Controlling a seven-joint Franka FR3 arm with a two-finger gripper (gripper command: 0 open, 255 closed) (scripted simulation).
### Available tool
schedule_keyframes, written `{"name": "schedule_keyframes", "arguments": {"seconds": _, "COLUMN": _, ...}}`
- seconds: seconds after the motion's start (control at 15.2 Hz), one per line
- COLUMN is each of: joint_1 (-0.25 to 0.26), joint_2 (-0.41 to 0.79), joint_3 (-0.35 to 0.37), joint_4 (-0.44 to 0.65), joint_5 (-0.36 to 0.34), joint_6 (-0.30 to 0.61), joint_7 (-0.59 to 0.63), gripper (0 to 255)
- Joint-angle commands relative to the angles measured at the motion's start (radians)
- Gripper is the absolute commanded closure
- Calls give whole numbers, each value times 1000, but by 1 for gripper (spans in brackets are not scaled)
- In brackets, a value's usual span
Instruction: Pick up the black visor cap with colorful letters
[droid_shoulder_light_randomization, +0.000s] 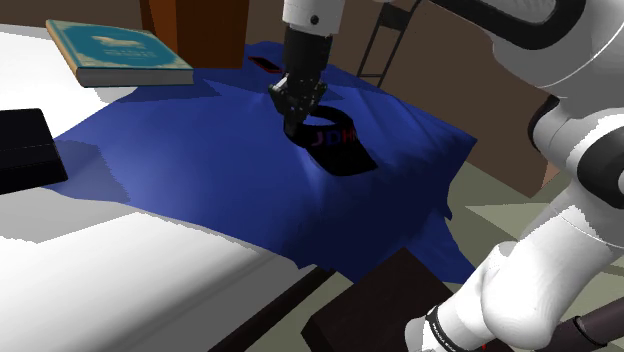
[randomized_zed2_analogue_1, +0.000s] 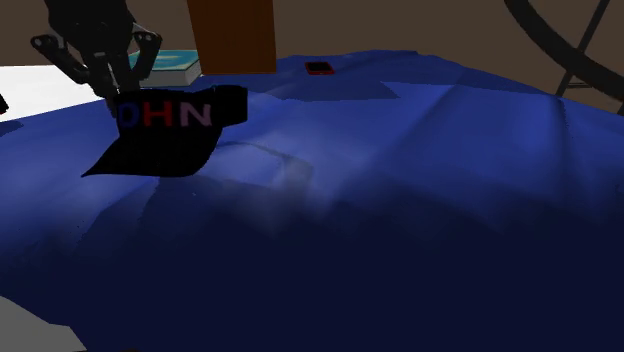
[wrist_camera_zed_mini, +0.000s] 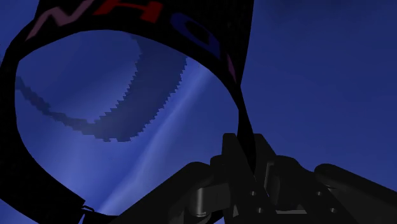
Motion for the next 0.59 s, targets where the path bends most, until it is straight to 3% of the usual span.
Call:
{"name": "schedule_keyframes", "arguments": {"seconds": 0.0, "joint_1": 4, "joint_2": 17, "joint_3": 2, "joint_4": 51, "joint_5": -6, "joint_6": -35, "joint_7": 5, "gripper": 255}}
{"name": "schedule_keyframes", "arguments": {"seconds": 0.4, "joint_1": 21, "joint_2": 72, "joint_3": 9, "joint_4": 207, "joint_5": -27, "joint_6": -141, "joint_7": 19, "gripper": 255}}
{"name": "schedule_keyframes", "arguments": {"seconds": 0.53, "joint_1": 22, "joint_2": 73, "joint_3": 9, "joint_4": 211, "joint_5": -28, "joint_6": -143, "joint_7": 20, "gripper": 255}}
